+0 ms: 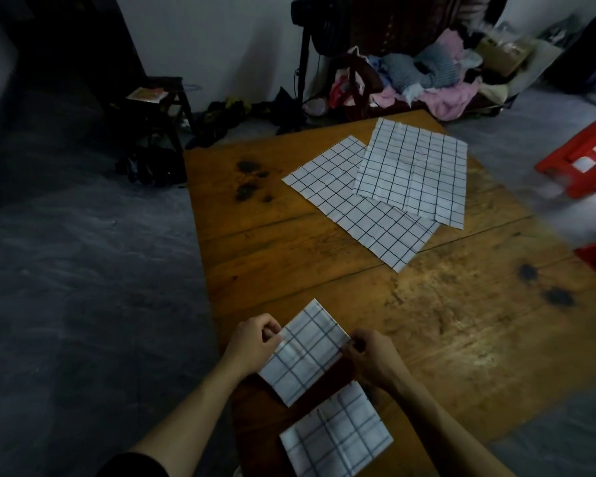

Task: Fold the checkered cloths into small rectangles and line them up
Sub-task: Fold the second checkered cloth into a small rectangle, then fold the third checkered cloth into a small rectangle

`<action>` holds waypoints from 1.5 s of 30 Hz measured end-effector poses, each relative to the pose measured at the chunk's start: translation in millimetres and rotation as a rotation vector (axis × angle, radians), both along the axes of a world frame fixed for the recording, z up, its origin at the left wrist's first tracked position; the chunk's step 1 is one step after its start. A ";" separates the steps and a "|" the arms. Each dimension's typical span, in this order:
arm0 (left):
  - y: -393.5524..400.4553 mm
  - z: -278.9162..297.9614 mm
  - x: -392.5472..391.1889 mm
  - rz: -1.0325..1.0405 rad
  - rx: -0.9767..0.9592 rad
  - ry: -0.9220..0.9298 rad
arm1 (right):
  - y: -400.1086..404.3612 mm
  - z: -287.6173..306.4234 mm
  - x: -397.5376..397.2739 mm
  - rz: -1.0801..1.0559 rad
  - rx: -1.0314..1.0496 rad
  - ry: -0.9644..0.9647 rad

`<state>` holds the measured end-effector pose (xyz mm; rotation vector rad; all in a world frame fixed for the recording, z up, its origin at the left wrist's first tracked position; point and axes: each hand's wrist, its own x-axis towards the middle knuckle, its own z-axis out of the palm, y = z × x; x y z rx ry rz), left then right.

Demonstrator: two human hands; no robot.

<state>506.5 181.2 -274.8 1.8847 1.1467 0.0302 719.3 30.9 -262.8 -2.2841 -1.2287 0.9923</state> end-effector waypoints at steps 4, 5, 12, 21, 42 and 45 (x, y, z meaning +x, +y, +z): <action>2.1 -9.8 -6.2 0.029 0.016 0.027 | 4.0 -4.0 -0.4 0.028 -0.041 -0.008; 2.1 -10.9 -8.6 0.044 0.021 0.024 | 5.1 -5.5 -1.1 0.036 -0.050 -0.010; 6.3 -13.1 -16.6 0.117 0.063 0.003 | 15.0 -11.3 -7.8 0.124 -0.115 -0.089; 9.3 1.8 -16.8 0.280 0.061 -0.070 | 13.2 -11.2 -5.6 0.126 -0.129 -0.110; -45.4 76.2 -74.5 0.184 0.385 0.037 | 10.9 57.0 0.9 0.274 0.282 -0.242; -52.6 100.4 -74.4 0.147 0.443 0.000 | 1.5 79.4 -7.1 0.276 0.331 -0.280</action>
